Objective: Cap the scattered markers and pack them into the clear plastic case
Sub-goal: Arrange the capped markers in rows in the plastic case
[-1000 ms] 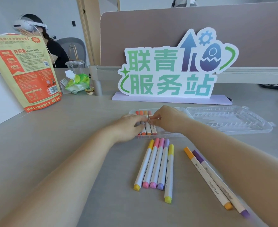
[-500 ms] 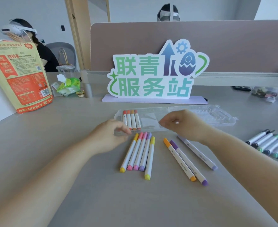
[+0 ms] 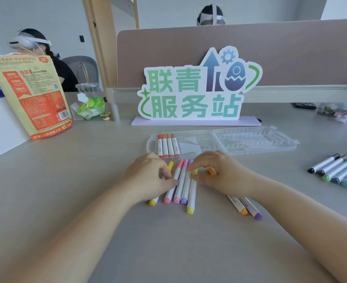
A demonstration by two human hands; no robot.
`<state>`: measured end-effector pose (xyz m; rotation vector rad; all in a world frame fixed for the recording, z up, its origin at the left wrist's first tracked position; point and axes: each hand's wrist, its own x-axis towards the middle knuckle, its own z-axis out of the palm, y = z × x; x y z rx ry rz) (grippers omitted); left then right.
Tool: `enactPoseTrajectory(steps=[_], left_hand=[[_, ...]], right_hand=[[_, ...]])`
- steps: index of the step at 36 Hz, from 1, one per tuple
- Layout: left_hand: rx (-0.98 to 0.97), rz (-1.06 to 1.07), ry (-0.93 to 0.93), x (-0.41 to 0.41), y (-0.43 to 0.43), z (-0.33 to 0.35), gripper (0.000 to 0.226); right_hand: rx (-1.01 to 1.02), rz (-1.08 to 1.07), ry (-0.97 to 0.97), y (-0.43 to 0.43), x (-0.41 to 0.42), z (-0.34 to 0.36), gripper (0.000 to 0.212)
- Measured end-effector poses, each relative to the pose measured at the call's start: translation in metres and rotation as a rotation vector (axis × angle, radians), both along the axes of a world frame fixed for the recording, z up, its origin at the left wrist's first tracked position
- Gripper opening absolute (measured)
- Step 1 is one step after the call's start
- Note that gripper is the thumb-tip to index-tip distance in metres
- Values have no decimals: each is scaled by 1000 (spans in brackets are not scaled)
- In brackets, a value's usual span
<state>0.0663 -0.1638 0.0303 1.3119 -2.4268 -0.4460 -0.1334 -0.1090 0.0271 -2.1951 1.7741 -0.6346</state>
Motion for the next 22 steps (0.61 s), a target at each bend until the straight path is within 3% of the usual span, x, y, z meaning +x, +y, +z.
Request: enactPoseTrajectory(steps=[6, 15, 22], left_hand=[[-60, 29, -78, -3, 2, 1, 27], [-160, 83, -135, -15, 6, 0, 28], [2, 123, -7, -6, 0, 2, 41]], right_hand=[[31, 36, 24, -4, 4, 0, 19], [-11, -106, -5, -7, 6, 0, 15], [-35, -247, 155, -6, 20, 2, 34]])
